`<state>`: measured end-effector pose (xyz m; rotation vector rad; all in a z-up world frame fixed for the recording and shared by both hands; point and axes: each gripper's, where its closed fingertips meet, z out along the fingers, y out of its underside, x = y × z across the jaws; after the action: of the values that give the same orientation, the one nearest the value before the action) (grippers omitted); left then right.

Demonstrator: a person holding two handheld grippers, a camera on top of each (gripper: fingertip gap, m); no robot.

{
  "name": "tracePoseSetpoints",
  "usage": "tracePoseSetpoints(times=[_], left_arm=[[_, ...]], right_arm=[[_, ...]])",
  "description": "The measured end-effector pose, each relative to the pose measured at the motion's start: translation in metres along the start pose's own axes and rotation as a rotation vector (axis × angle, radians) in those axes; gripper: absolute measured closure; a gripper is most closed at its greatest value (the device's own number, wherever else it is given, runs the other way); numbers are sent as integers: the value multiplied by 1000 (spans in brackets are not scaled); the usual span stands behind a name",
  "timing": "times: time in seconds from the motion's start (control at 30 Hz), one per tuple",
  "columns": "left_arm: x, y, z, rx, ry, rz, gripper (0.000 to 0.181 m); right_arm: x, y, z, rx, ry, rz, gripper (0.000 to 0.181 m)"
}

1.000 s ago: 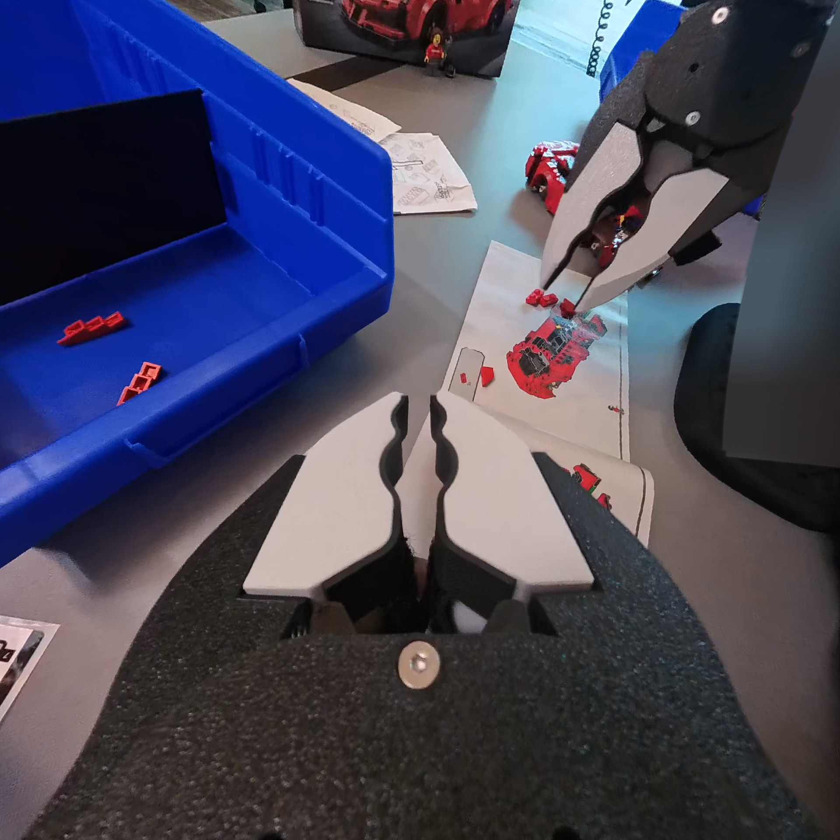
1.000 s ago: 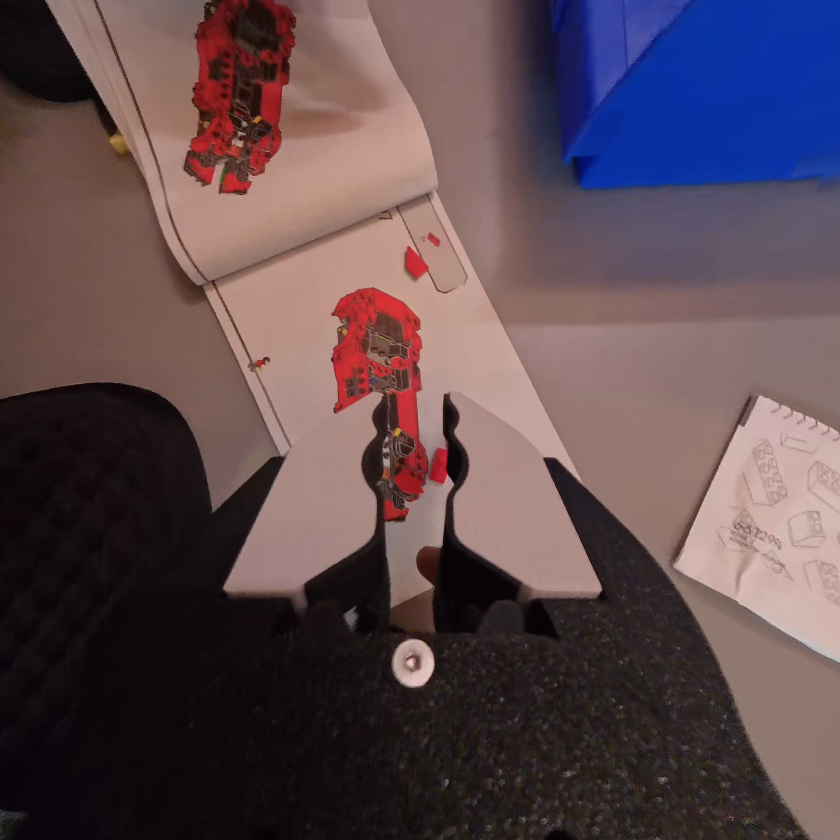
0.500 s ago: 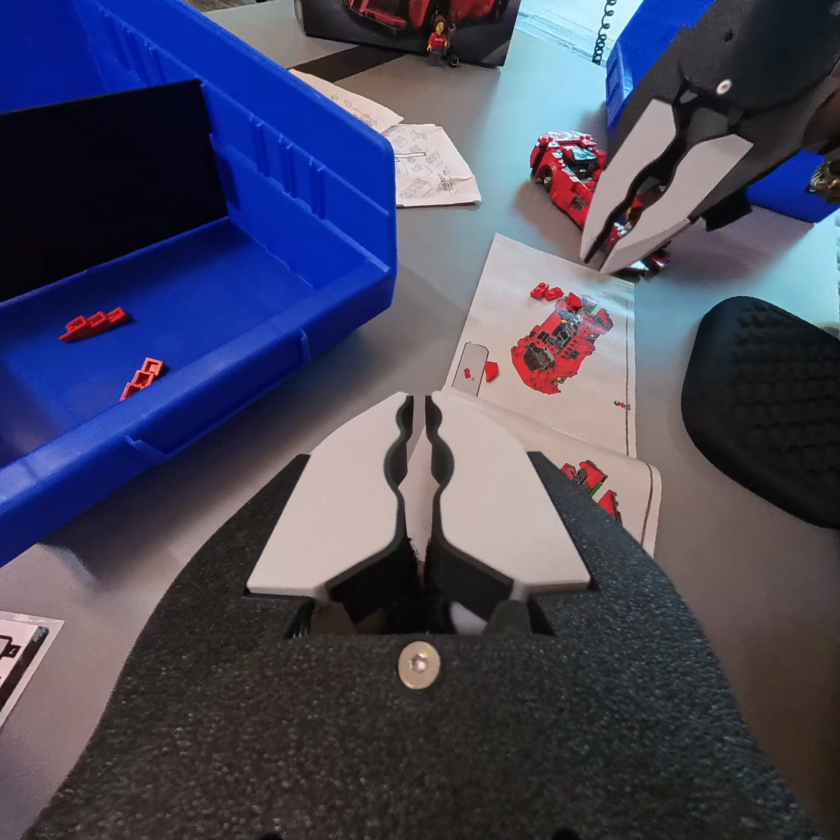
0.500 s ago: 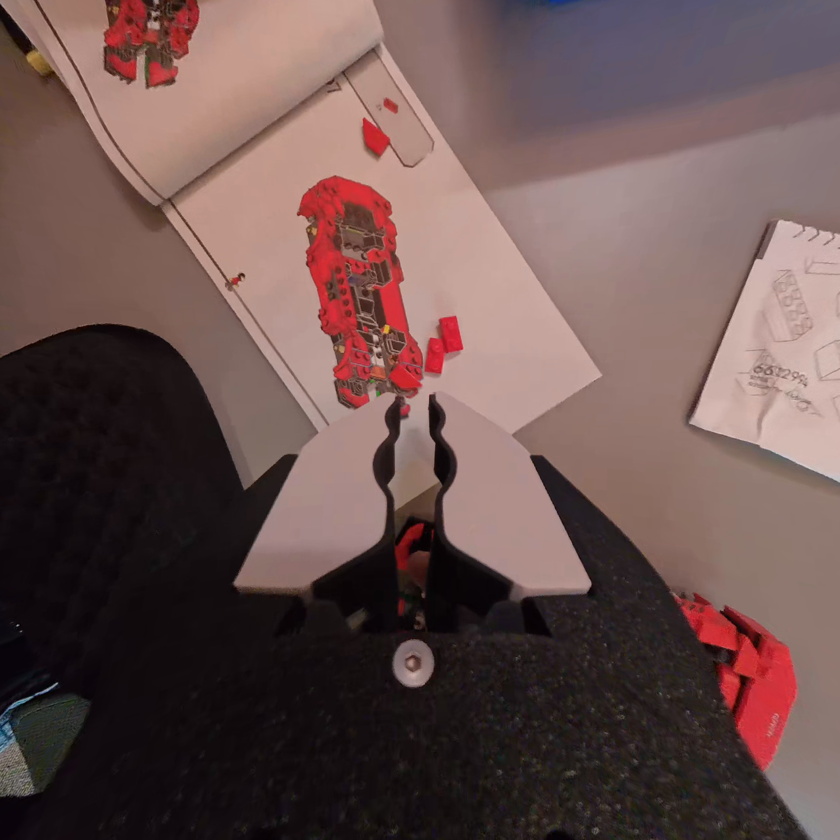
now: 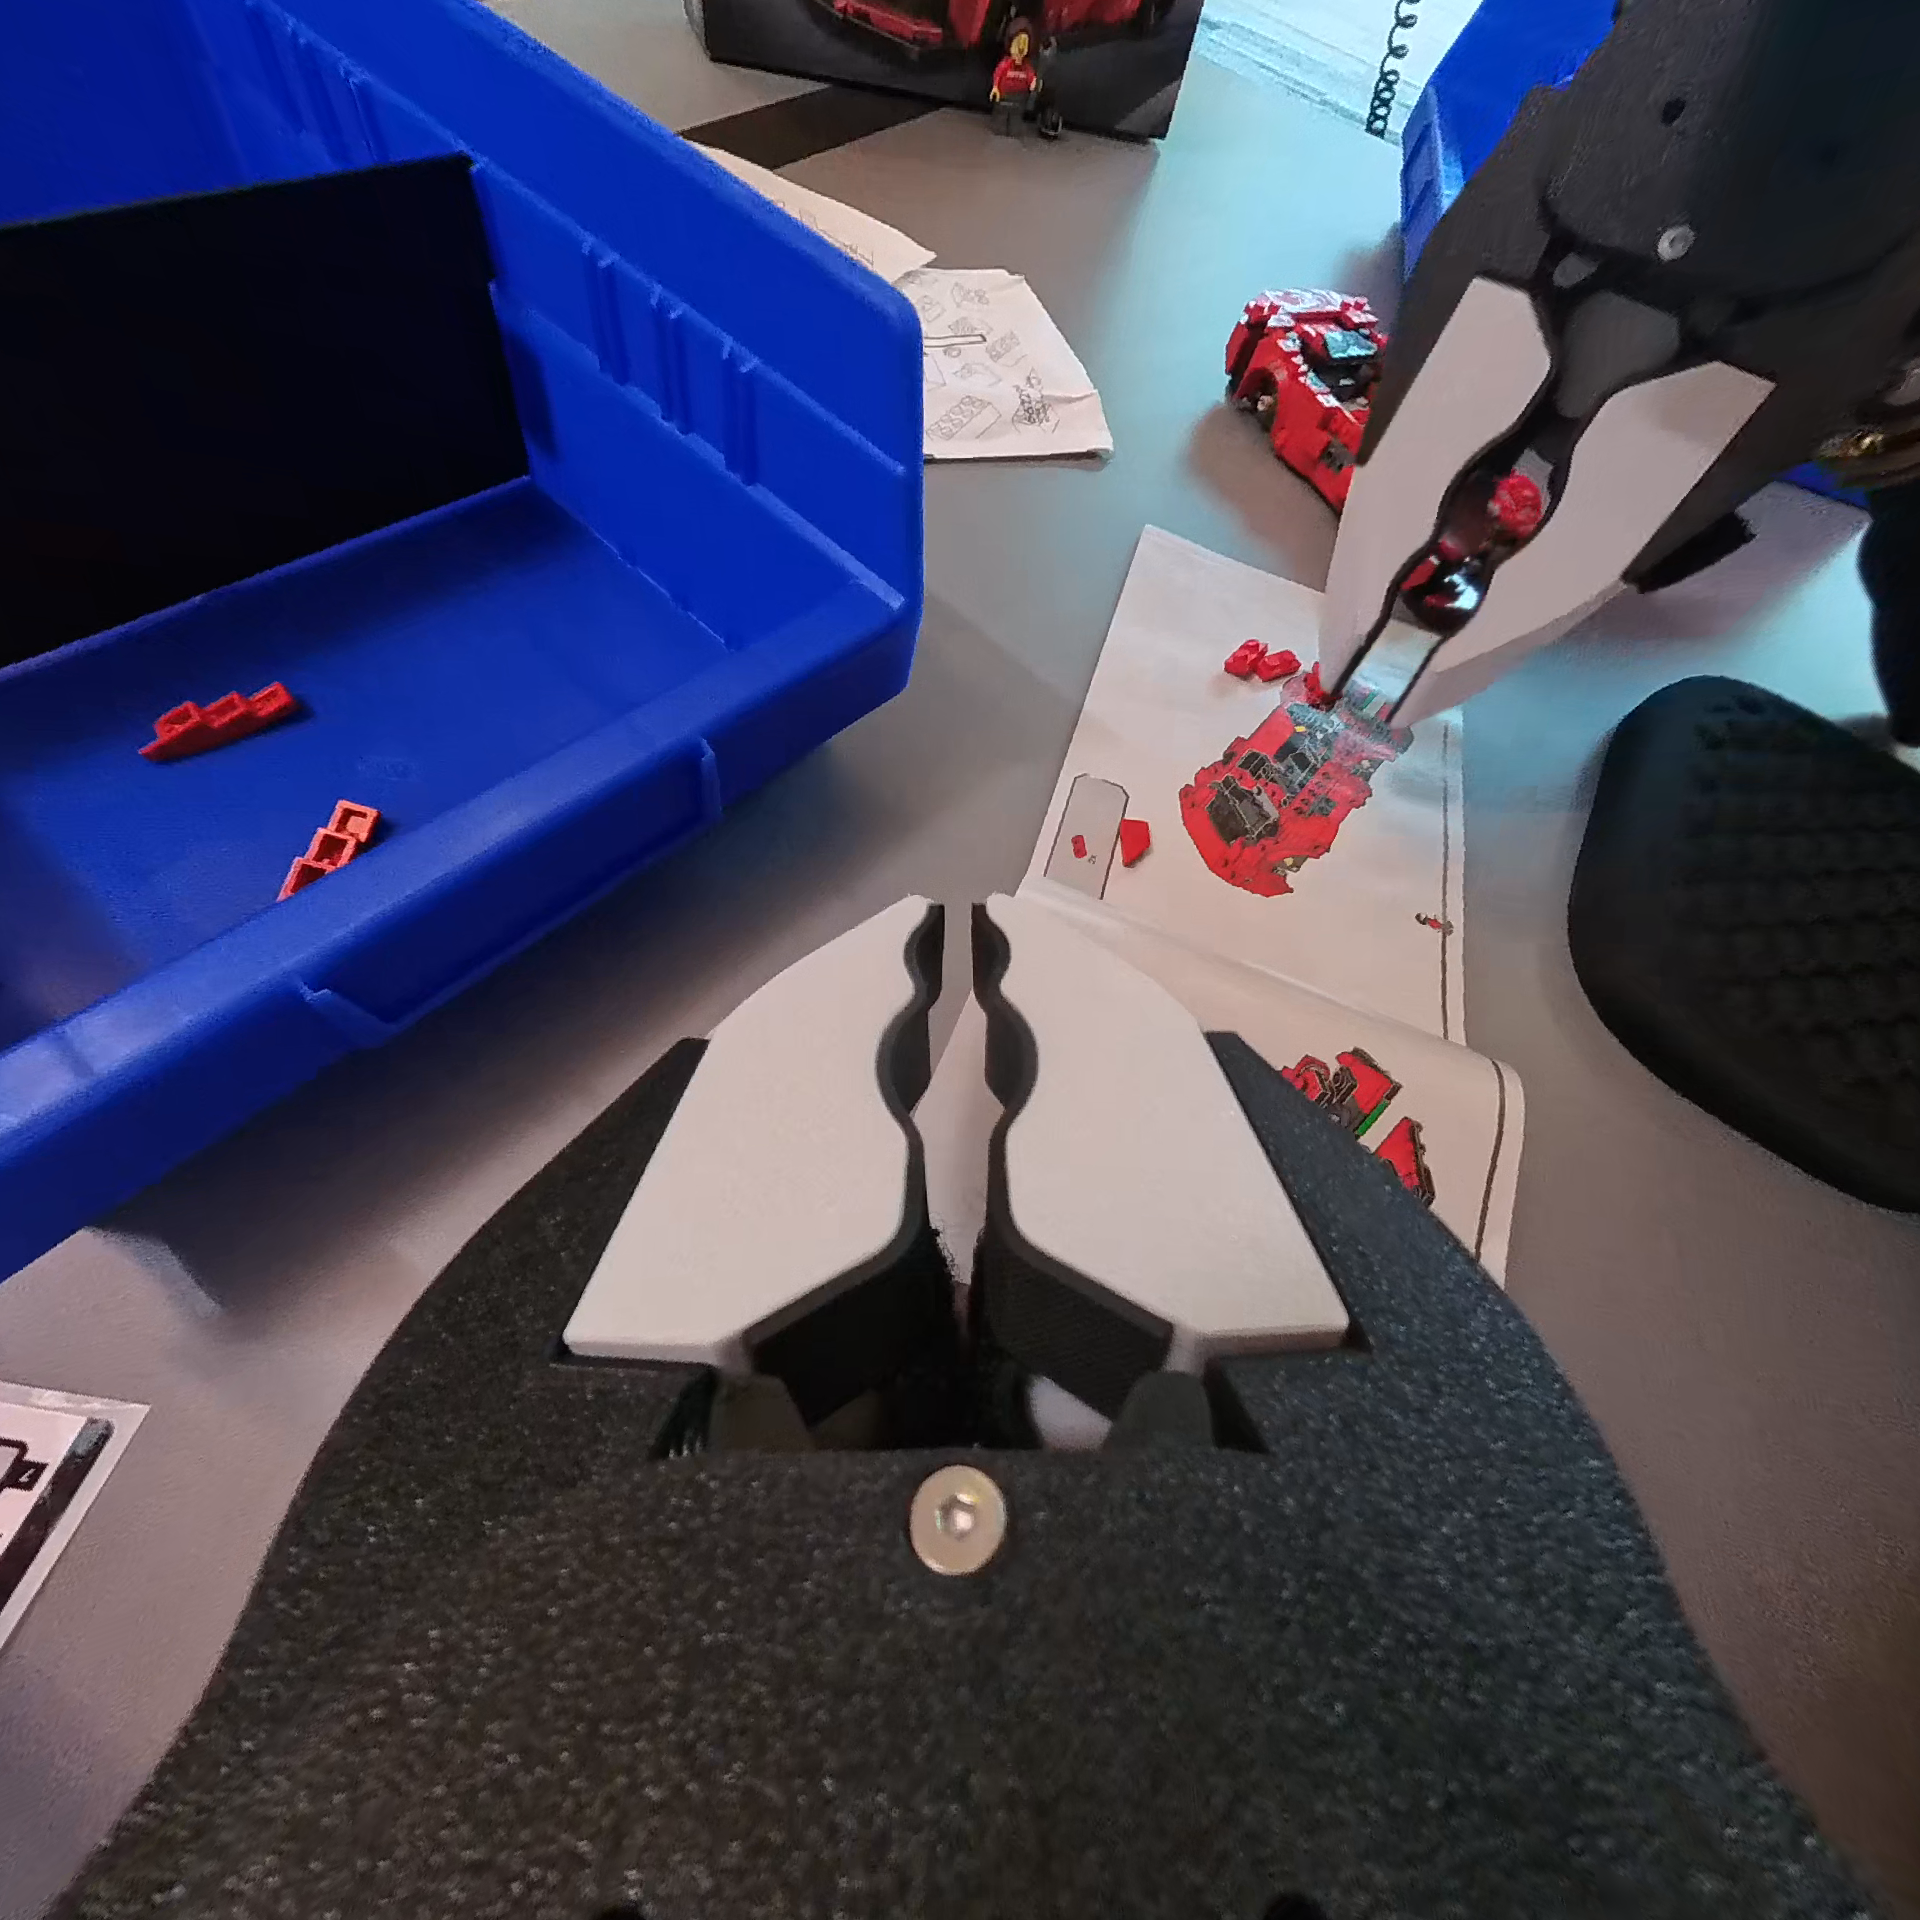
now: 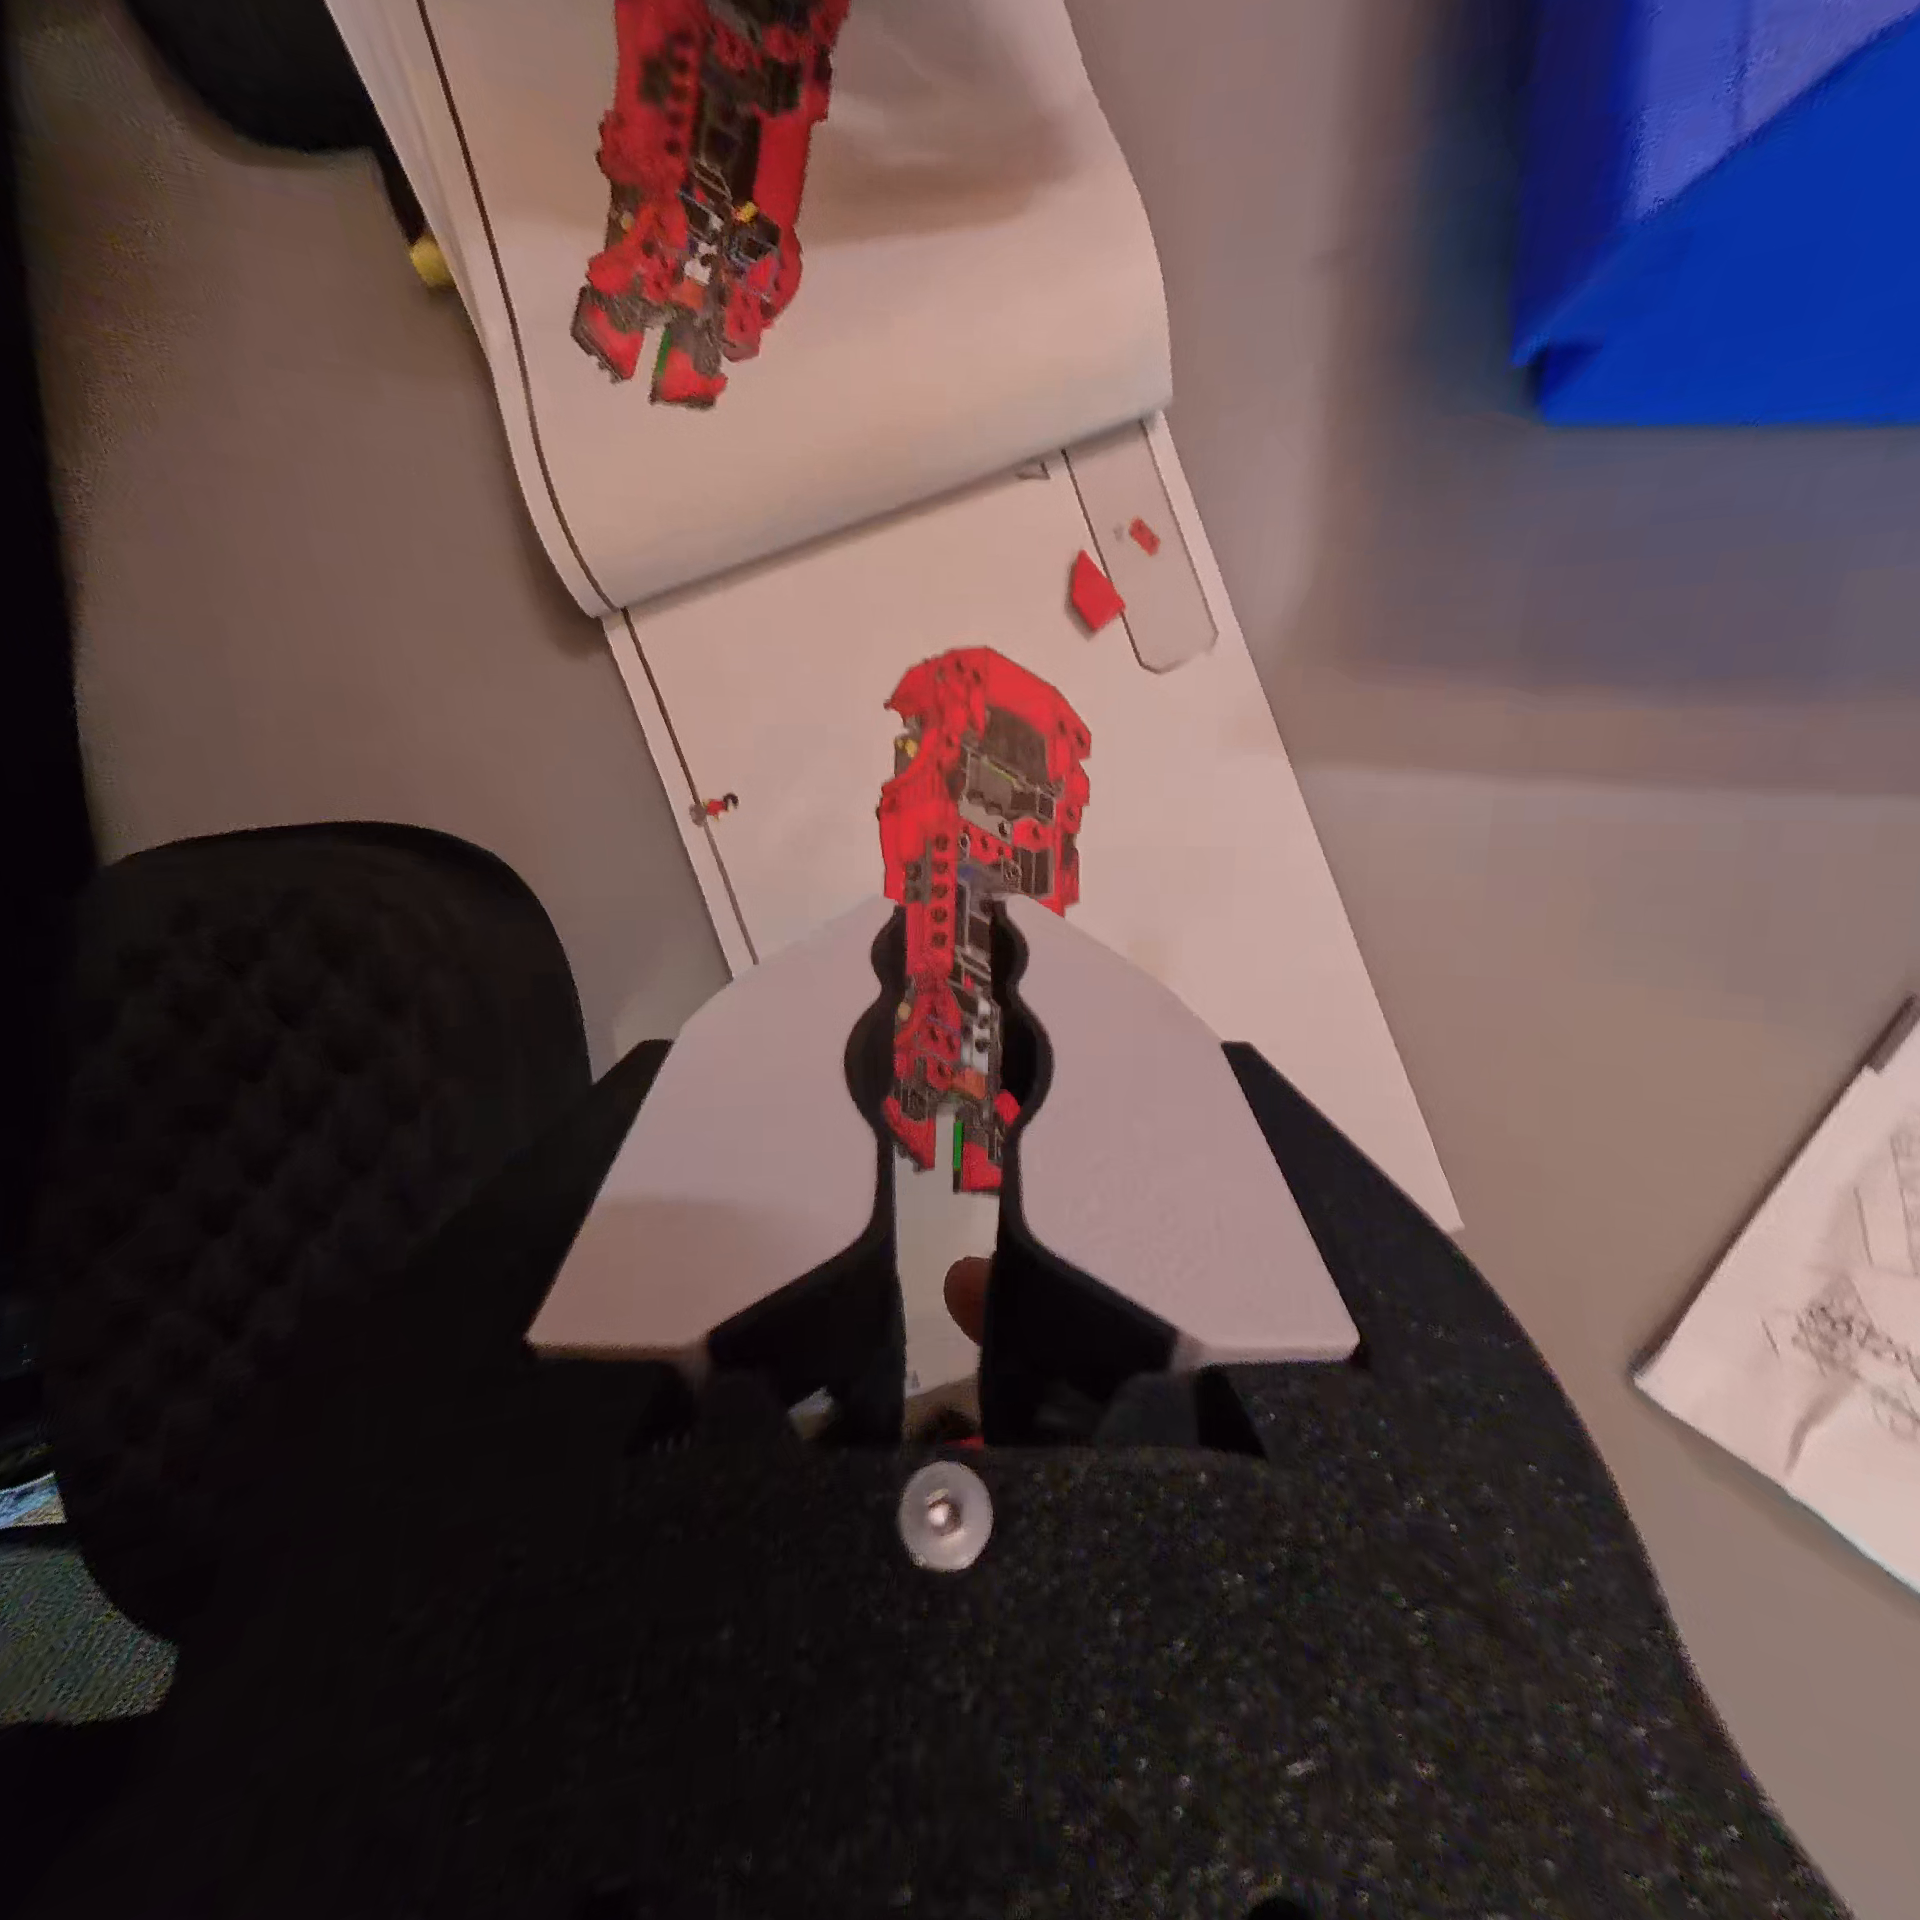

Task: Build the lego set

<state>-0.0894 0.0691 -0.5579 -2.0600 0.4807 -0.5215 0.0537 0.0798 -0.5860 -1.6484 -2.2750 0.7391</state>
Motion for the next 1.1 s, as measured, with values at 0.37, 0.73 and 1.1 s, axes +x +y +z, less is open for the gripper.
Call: tracePoseSetpoints(times=[0.37, 0.73, 1.1], left_arm=[[7, 4, 2, -29, 27, 15, 177], [8, 6, 4, -41, 35, 14, 176], [7, 8, 5, -49, 38, 14, 176]], right_arm=[[2, 6, 26, -120, 27, -17, 164], [9, -19, 21, 40, 40, 23, 165], [30, -45, 45, -42, -28, -262, 166]])
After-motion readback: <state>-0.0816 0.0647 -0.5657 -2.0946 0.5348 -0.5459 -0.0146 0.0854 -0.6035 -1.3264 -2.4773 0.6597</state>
